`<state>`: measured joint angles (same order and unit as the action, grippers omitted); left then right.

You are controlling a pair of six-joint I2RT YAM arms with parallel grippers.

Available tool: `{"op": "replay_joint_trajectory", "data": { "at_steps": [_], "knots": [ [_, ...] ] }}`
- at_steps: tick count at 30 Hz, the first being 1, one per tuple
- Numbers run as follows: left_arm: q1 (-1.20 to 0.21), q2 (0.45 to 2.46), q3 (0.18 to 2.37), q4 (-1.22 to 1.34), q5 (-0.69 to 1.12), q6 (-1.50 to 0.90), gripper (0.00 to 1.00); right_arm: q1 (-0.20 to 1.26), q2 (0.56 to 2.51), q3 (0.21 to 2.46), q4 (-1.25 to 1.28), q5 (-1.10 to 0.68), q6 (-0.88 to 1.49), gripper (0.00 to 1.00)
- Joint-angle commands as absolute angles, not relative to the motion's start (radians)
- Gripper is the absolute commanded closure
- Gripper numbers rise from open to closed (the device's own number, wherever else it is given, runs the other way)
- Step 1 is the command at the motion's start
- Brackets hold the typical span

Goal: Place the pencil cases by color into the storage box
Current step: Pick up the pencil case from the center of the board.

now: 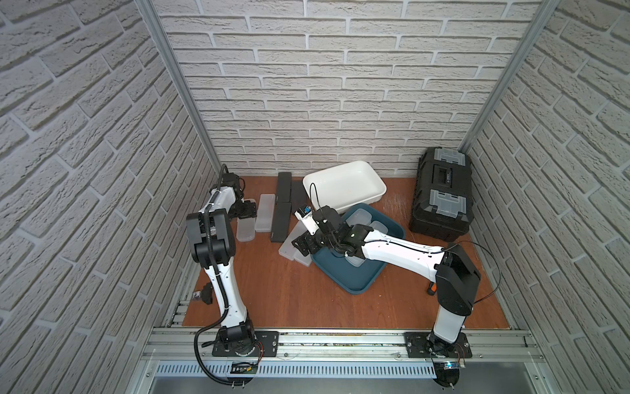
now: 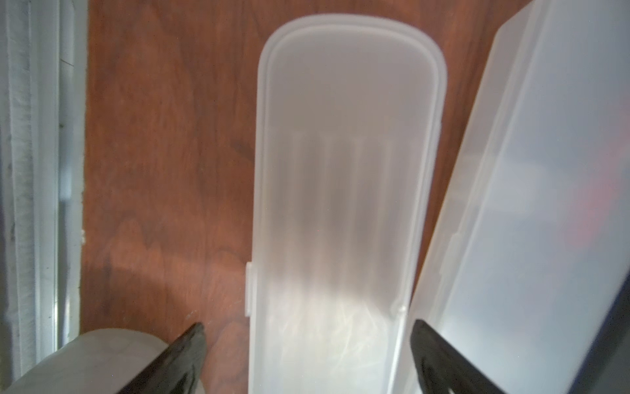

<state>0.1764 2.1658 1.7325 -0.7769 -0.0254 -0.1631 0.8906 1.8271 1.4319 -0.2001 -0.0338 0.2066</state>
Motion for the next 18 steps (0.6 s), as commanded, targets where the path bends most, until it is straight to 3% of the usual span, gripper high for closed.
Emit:
{"op": "replay_joint_trajectory", "data": {
  "at_steps": [1,18],
  "knots": [
    [0.181,2.19,1.765,-0.755,-0.026,-0.181,0.08,0.9,1.825,1.44,-0.166,-0.034,0.196,0.14],
    [0.176,2.252,1.814,-0.764,-0.029,-0.192,0.11,0.9,1.827,1.44,-0.167,-0.037,0.181,0.14]
  ]
}}
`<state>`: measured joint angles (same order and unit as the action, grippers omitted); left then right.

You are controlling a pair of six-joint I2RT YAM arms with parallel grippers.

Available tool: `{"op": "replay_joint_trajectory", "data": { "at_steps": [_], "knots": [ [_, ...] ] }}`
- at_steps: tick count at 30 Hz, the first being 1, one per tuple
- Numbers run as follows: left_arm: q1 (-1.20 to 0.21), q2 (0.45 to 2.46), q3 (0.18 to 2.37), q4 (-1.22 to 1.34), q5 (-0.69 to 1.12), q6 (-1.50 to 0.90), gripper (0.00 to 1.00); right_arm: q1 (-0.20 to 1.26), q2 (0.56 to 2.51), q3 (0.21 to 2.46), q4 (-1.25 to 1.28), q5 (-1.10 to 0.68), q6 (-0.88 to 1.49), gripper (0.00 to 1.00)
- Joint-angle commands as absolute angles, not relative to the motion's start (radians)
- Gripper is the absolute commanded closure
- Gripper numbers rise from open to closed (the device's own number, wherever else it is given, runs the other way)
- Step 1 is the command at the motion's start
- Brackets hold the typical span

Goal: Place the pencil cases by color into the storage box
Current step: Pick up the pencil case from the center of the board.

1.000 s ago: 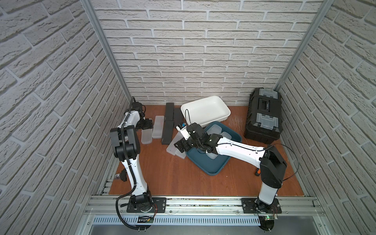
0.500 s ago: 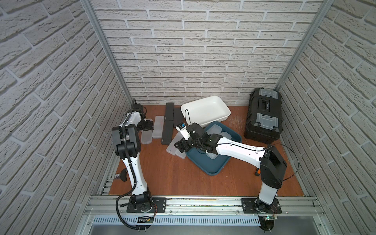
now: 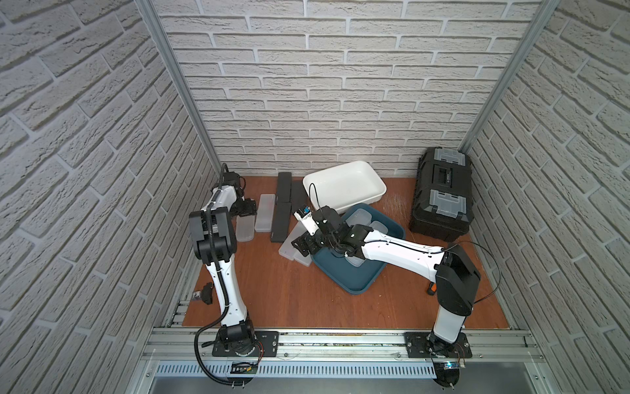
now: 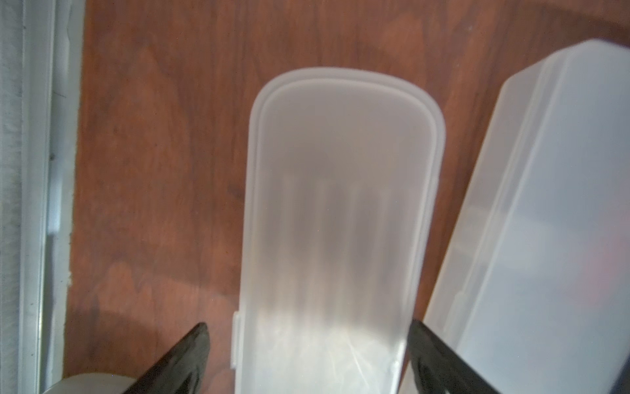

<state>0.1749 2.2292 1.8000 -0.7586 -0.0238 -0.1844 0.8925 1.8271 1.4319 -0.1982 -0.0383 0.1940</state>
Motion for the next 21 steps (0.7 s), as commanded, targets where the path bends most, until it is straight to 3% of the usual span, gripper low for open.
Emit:
{"op": "replay_joint_trajectory", "data": {
  "at_steps": [1,7,14,21],
  "knots": [
    [0.176,2.255,1.814,-0.765,-0.029,-0.194,0.11,0.899,1.826,1.44,-0.167,-0.037,0.183,0.14],
    [0.174,2.275,1.816,-0.772,-0.02,-0.195,0.2,0.901,1.817,1.427,-0.165,-0.034,0.186,0.15],
    [0.171,2.265,1.812,-0.779,-0.02,-0.201,0.45,0.903,1.8,1.419,-0.169,-0.031,0.19,0.15],
    [0.168,2.188,1.815,-0.798,-0.036,-0.195,0.46,0.911,1.784,1.409,-0.167,-0.025,0.19,0.15]
  ]
}}
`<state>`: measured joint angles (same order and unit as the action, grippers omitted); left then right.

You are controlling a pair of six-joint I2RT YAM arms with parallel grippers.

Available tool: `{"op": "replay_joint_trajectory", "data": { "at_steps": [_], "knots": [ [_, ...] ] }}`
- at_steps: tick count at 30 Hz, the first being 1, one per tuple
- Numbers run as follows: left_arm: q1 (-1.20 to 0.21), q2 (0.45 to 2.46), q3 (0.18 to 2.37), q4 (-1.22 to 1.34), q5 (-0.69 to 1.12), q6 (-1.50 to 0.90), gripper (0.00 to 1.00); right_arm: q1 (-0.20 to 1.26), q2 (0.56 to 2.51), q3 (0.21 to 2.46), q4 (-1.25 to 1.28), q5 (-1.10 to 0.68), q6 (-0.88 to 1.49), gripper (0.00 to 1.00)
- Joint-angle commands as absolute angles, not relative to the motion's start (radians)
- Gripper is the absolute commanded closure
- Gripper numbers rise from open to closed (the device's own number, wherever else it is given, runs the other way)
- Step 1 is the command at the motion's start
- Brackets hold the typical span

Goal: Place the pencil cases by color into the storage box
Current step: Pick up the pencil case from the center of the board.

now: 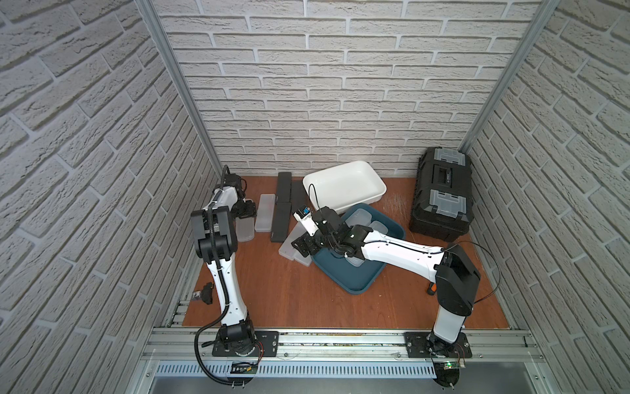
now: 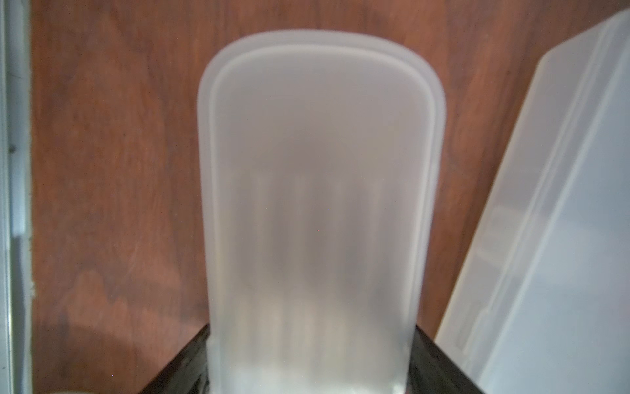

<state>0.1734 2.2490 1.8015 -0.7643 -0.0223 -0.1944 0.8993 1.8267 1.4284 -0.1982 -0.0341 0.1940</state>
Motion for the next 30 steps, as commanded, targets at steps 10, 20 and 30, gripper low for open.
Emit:
{"op": "replay_joint_trajectory", "data": {
  "at_steps": [10,20,30],
  "knots": [
    [0.162,2.027,1.8,-0.83,-0.055,-0.184,0.46,0.929,1.753,1.395,-0.152,-0.022,0.193,0.16],
    [0.064,1.915,1.756,-0.86,-0.074,-0.187,0.44,0.934,1.613,1.298,-0.146,0.035,0.163,0.16],
    [-0.09,1.837,1.749,-0.898,-0.081,-0.178,0.44,0.934,1.233,1.025,-0.193,0.216,0.137,0.16]
  ]
}}
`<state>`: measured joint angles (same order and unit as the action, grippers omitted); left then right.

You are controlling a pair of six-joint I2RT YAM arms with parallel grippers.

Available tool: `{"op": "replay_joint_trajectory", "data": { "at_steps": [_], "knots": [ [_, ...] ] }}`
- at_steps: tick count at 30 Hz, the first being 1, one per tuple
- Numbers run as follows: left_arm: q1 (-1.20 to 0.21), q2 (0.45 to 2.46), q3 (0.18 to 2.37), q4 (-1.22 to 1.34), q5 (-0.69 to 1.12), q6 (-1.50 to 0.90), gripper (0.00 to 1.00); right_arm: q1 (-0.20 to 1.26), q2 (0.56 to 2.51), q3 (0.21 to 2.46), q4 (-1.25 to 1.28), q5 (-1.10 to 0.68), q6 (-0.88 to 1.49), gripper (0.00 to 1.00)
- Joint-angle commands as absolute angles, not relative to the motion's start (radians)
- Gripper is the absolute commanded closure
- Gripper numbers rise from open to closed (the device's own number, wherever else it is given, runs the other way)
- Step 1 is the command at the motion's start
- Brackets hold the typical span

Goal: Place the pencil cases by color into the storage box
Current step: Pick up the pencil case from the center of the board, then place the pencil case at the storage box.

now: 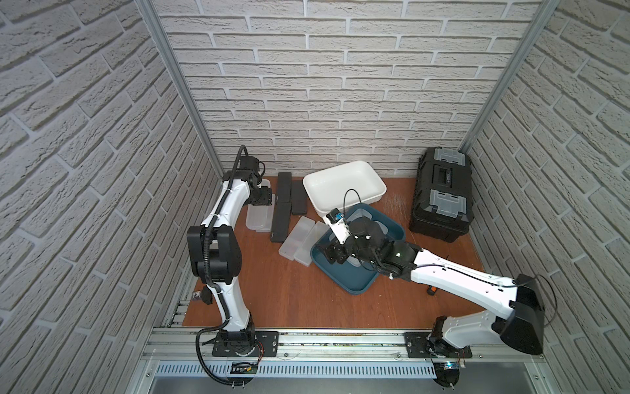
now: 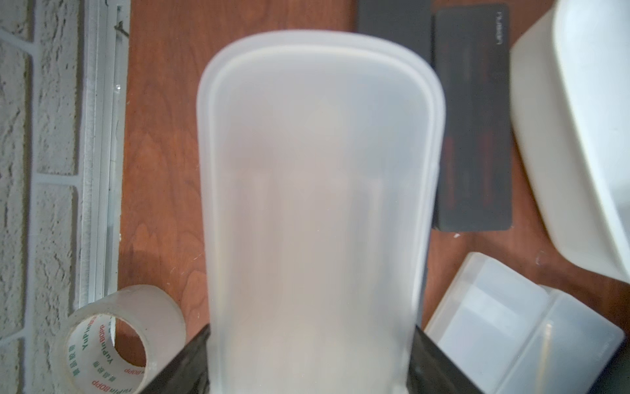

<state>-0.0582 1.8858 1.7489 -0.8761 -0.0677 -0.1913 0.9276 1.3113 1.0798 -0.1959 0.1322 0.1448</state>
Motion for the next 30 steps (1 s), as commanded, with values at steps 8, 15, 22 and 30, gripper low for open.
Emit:
{"op": "replay_joint_trajectory", "data": {
  "at_steps": [8,15,22,30],
  "knots": [
    [-0.272,1.824,1.768,-0.925,-0.076,-0.188,0.44,0.934,0.928,0.86,-0.265,0.364,0.187,0.16],
    [-0.451,1.869,1.823,-0.949,-0.092,-0.192,0.44,0.933,0.744,0.838,-0.328,0.387,0.147,0.16],
    [-0.588,1.921,1.873,-0.971,-0.092,-0.177,0.43,0.943,0.628,0.807,-0.377,0.37,0.127,0.17],
    [-0.711,2.034,1.979,-1.01,-0.083,-0.137,0.43,0.963,0.611,0.835,-0.415,0.369,0.12,0.18]
  ]
}}
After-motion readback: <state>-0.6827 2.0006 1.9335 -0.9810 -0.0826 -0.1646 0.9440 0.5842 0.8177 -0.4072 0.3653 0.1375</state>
